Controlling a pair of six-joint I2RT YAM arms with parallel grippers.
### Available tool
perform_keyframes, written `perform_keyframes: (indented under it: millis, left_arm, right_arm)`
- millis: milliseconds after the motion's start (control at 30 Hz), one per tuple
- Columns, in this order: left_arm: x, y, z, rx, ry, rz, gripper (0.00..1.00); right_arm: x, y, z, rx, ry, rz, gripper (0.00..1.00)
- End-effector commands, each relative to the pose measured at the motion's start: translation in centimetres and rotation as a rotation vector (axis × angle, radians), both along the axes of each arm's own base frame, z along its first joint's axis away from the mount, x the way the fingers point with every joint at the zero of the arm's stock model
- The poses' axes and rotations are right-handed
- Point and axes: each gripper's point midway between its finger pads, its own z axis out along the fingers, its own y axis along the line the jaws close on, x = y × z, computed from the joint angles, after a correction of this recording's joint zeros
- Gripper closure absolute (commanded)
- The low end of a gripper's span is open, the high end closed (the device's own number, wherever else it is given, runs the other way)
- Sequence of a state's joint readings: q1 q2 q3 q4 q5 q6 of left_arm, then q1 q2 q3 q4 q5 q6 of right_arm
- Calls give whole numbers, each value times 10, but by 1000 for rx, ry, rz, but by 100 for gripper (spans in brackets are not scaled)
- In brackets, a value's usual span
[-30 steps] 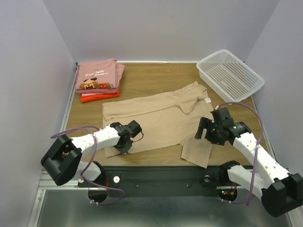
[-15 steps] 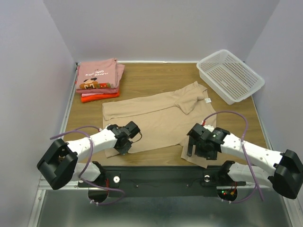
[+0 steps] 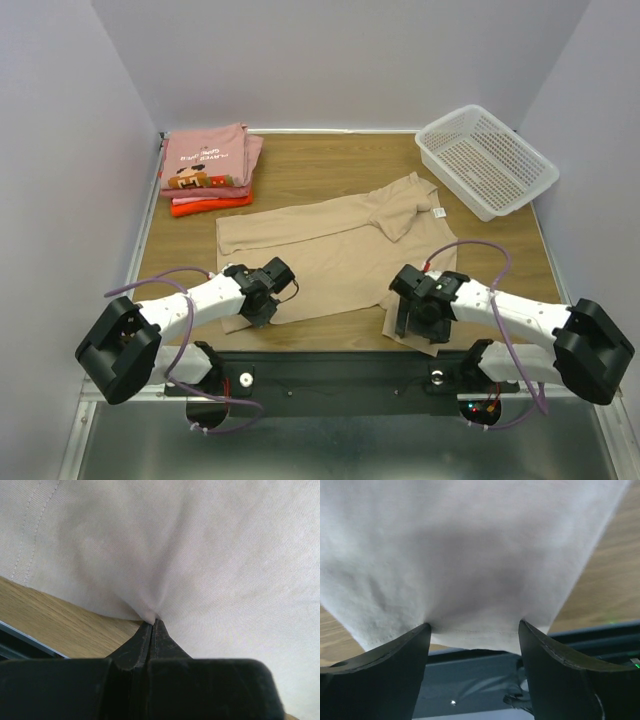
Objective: Fold and stack the t-shirts
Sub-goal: Fold the tshirt
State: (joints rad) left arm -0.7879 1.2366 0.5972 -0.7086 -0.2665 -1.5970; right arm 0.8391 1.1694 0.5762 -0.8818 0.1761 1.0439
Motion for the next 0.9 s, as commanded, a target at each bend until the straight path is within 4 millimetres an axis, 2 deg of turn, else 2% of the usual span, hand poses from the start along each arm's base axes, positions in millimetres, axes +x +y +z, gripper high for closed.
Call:
perform_keyframes:
  millis: [0,33,67,133,167,300,333,400,433,567,767,800,867]
  left_arm:
    - [-5,10,-13,28,14,19,100]
    - [-5,9,-12,25,13,19,100]
    - [-6,9,-12,23,14,21,100]
    - [-6,10,-12,22,13,21,100]
    - [-5,9,-12,20,11,21,100]
    - [-5,9,-10,23,13,15,100]
    - [-5,9,-8,24,11,11,100]
    - [-5,9,-7,23,12,6,100]
    - [-5,8,-6,17,8,6,100]
    - [-2,7,0,9,-11,7,100]
    - [8,7,11,33,-47,-14,100]
    - [11,6,11,33,-57,-27,100]
    - [15,4,11,34,-54,-40,100]
  right_arm:
    - [1,11,-13,45,2,3,25]
    - [1,12,-12,58,-4,1,26]
    - [1,12,-13,67,-6,-9,32]
    - [-1,11,-14,79,-14,-15,38]
    - [0,11,-13,81,-25,-17,48]
    - [11,14,-4,92,-77,0,70]
    - [16,17,1,97,-96,6,72]
    - [23,16,6,79,-127,20,83]
    - [28,18,10,81,-143,24,99]
    - [41,15,21,29,-190,52,99]
    - [84,9,63,-61,-359,46,100]
    - [96,11,76,-68,-403,41,100]
    - [108,10,85,-94,-430,42,99]
